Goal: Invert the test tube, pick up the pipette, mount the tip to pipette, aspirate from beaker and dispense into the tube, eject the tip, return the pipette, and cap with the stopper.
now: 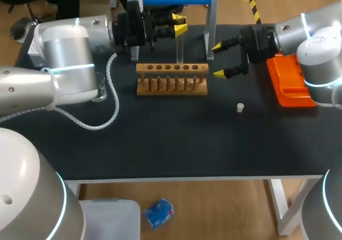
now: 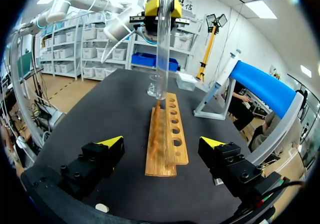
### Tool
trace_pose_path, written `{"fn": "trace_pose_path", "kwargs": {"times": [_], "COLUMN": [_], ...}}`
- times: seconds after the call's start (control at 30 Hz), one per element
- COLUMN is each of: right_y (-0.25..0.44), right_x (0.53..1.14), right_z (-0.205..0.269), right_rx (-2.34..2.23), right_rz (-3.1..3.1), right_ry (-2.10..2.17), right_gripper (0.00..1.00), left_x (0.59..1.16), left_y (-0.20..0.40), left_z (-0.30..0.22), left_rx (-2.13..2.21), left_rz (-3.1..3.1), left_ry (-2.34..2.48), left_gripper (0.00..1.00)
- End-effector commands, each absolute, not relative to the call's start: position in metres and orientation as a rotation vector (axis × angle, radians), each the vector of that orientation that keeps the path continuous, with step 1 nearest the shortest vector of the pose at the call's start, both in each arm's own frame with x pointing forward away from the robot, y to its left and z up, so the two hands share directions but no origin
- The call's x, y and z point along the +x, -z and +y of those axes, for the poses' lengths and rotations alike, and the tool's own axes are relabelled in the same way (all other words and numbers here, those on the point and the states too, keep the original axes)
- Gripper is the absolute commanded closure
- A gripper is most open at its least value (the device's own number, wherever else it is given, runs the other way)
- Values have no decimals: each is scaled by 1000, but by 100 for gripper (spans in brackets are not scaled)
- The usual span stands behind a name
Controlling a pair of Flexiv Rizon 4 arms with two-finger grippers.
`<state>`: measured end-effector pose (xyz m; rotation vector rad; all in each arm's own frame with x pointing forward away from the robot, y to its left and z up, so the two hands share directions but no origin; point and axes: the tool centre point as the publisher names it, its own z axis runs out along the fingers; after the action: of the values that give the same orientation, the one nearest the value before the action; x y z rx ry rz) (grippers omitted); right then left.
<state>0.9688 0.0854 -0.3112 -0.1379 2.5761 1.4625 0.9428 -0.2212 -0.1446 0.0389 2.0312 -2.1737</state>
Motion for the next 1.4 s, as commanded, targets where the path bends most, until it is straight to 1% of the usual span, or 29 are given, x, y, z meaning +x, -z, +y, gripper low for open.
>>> {"fn": "trace_pose_path", "kwargs": {"times": [0.03, 0.47, 0.8, 1.13, 1.4], "right_y": [311, 311, 311, 311, 311], "right_x": [969, 969, 969, 969, 969], "right_z": [85, 85, 85, 85, 85], "right_rx": [-139, -139, -139, -139, -139], "right_rz": [2577, 2577, 2577, 2577, 2577], "right_ry": [-1462, -1462, -1462, -1462, -1462], "right_gripper": [0, 0, 0, 0, 0], "left_x": [959, 990, 1004, 1010, 1011], "left_y": [143, 156, 171, 175, 182], "left_z": [-224, -231, -222, -223, -222], "left_rx": [33, -61, -206, -123, -132], "left_rz": [2217, 2162, 2128, 2171, 2141], "left_ry": [2165, 2254, 2310, 2205, 2219], "left_gripper": [100, 100, 100, 100, 100]}}
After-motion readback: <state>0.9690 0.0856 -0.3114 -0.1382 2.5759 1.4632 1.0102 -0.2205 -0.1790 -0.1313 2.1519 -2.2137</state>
